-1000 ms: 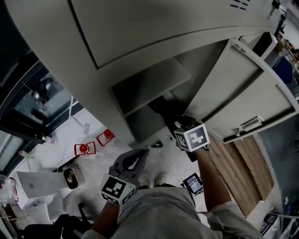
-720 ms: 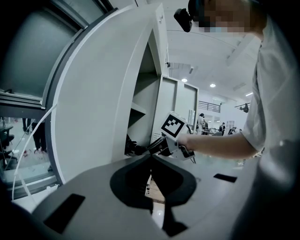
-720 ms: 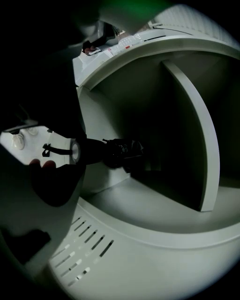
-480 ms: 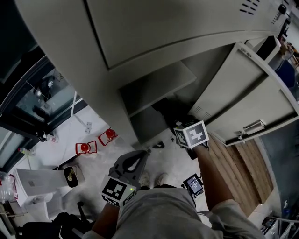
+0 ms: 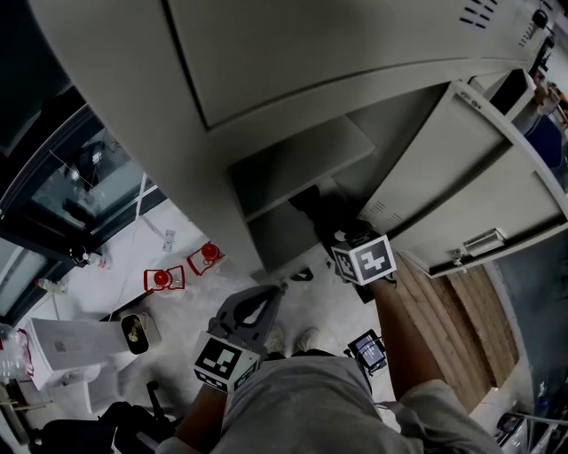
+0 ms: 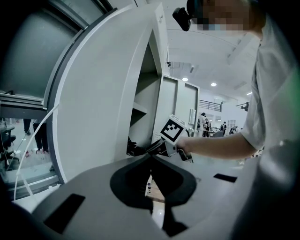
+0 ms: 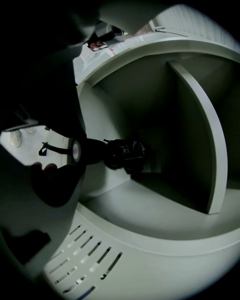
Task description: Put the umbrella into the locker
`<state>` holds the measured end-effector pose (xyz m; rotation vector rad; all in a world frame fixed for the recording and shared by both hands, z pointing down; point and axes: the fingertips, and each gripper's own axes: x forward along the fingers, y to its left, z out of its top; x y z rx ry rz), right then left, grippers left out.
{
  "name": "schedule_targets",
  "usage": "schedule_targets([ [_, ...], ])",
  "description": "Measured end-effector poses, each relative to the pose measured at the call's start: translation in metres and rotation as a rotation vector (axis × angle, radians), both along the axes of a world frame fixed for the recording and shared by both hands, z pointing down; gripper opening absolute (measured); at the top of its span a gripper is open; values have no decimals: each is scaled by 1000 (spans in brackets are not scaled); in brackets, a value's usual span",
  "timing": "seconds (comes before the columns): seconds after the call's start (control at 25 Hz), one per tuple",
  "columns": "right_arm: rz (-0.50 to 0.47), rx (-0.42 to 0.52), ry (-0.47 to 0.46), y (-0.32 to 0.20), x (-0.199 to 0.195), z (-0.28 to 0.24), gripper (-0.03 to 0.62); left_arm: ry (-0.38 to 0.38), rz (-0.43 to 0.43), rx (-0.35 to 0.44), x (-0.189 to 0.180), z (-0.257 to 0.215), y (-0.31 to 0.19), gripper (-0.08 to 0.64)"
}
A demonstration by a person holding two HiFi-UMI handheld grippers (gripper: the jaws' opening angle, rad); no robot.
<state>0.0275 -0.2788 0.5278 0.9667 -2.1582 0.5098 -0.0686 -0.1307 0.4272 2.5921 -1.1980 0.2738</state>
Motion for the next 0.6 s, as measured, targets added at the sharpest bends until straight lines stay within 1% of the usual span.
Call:
schedule_targets([
  [0.28, -6, -8, -25, 1, -1, 4, 212, -2, 4, -4, 1, 1, 1, 15],
  [0.6, -21, -14, -38, 7, 0, 1, 213, -3, 12, -6, 3, 1, 1, 15],
])
